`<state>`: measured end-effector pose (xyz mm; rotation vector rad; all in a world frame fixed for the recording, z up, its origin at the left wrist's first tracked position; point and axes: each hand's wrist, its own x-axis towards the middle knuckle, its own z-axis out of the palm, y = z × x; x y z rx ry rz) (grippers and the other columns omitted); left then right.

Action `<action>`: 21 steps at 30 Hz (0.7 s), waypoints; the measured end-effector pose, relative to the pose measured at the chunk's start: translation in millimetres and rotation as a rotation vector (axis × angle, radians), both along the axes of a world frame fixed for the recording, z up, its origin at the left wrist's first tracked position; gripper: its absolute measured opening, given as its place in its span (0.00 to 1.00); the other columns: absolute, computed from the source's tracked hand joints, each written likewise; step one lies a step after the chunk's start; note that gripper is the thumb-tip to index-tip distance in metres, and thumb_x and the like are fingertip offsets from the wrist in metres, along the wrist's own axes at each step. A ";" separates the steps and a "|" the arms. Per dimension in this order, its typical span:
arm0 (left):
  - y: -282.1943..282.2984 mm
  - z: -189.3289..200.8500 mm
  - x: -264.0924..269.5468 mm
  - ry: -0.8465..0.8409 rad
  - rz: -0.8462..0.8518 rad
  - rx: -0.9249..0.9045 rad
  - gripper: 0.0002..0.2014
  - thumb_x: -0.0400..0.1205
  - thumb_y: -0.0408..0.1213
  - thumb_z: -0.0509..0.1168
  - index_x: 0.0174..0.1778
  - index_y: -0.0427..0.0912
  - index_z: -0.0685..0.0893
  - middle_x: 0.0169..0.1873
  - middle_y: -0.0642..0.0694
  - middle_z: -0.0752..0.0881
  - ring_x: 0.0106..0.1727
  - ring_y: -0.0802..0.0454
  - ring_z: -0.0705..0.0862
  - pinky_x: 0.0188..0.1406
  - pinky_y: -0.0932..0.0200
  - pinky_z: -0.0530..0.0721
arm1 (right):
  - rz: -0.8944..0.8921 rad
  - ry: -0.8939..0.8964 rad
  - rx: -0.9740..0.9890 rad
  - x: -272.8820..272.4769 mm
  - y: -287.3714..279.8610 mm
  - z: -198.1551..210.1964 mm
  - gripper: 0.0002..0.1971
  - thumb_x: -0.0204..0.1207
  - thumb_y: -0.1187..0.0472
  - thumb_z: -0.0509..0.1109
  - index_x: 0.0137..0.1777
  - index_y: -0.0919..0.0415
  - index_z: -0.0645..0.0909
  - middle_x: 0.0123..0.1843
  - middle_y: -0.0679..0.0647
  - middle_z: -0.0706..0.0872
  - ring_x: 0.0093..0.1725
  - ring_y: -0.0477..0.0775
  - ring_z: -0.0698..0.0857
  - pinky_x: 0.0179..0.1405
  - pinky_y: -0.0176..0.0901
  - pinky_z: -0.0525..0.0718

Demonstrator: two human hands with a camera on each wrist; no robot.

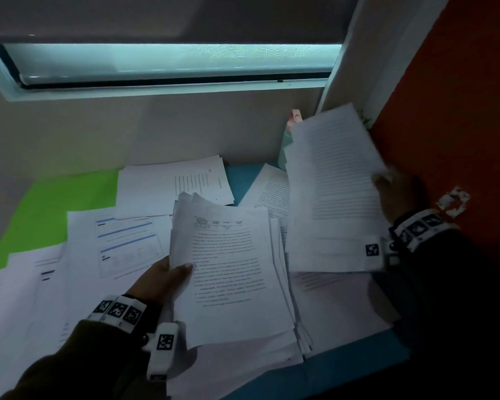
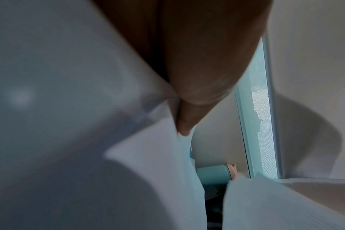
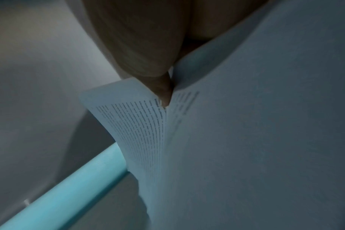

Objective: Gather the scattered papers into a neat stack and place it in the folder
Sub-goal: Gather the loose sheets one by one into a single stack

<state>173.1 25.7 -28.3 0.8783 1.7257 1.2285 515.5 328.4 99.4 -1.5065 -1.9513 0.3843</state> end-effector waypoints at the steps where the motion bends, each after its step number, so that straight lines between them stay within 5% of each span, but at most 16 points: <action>1: -0.1 0.7 0.5 0.002 -0.001 -0.009 0.31 0.66 0.57 0.72 0.59 0.39 0.88 0.50 0.44 0.94 0.53 0.44 0.92 0.63 0.38 0.86 | -0.013 0.054 0.017 3.5 -1.6 11.4 0.21 0.82 0.56 0.65 0.68 0.70 0.77 0.68 0.69 0.81 0.66 0.68 0.80 0.66 0.52 0.75; 5: -0.3 -3.8 -3.8 0.034 0.004 -0.048 0.32 0.65 0.60 0.71 0.59 0.43 0.88 0.50 0.46 0.94 0.54 0.45 0.92 0.65 0.36 0.84 | 0.006 0.274 0.036 7.8 -7.6 44.6 0.23 0.80 0.52 0.67 0.71 0.64 0.77 0.69 0.57 0.81 0.65 0.59 0.80 0.68 0.51 0.77; 8: -1.8 -3.1 -5.2 0.069 -0.014 -0.061 0.28 0.69 0.60 0.69 0.60 0.46 0.88 0.50 0.49 0.94 0.55 0.48 0.92 0.65 0.36 0.84 | 0.092 0.360 -0.029 -3.7 -21.3 49.2 0.21 0.81 0.55 0.67 0.73 0.61 0.76 0.63 0.46 0.79 0.59 0.49 0.78 0.60 0.40 0.74; 15: -3.4 0.3 -6.4 0.129 -0.035 -0.106 0.30 0.68 0.65 0.66 0.59 0.49 0.88 0.51 0.51 0.94 0.54 0.52 0.92 0.64 0.41 0.85 | 0.266 0.253 -0.263 -54.6 -61.2 -35.8 0.16 0.80 0.63 0.69 0.65 0.68 0.80 0.59 0.59 0.85 0.57 0.56 0.83 0.54 0.43 0.77; 21: -0.6 -1.8 -7.4 0.155 0.008 -0.138 0.31 0.63 0.68 0.66 0.53 0.49 0.89 0.46 0.50 0.93 0.50 0.51 0.91 0.59 0.46 0.87 | 0.288 0.170 -0.431 -84.9 -94.8 -97.1 0.12 0.80 0.60 0.69 0.59 0.66 0.83 0.52 0.55 0.85 0.53 0.54 0.83 0.49 0.35 0.72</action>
